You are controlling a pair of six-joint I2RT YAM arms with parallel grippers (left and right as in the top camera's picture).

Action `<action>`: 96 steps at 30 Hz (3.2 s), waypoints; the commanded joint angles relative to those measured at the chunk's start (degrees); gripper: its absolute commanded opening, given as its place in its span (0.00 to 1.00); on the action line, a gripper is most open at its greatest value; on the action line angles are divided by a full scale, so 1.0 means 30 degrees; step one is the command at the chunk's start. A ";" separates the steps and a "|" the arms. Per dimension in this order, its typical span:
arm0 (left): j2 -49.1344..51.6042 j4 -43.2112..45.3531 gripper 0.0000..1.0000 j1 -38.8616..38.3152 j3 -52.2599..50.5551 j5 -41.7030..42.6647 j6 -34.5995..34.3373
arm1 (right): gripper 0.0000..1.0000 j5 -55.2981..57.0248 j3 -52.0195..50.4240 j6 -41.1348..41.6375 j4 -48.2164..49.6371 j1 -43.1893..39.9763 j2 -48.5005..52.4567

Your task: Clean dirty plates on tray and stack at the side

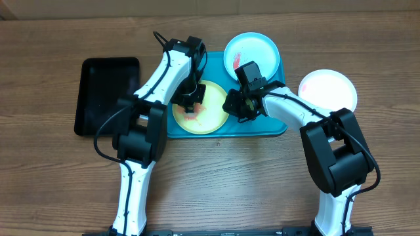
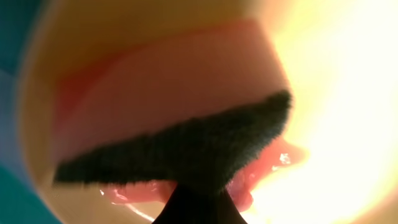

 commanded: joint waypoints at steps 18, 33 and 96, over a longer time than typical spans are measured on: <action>0.0831 0.2106 0.04 0.0204 0.0874 -0.6280 -0.5472 | 0.04 0.0444 0.0255 0.0401 0.0160 -0.0160 0.0576; 0.0838 0.0138 0.04 0.0087 0.2790 0.2441 0.1151 | 0.04 0.0503 0.0255 0.0393 0.0160 -0.0160 0.0576; 0.0838 -0.2900 0.04 -0.1552 0.2776 0.3759 0.2499 | 0.04 -0.0153 0.0255 0.0124 0.0240 -0.0182 0.0568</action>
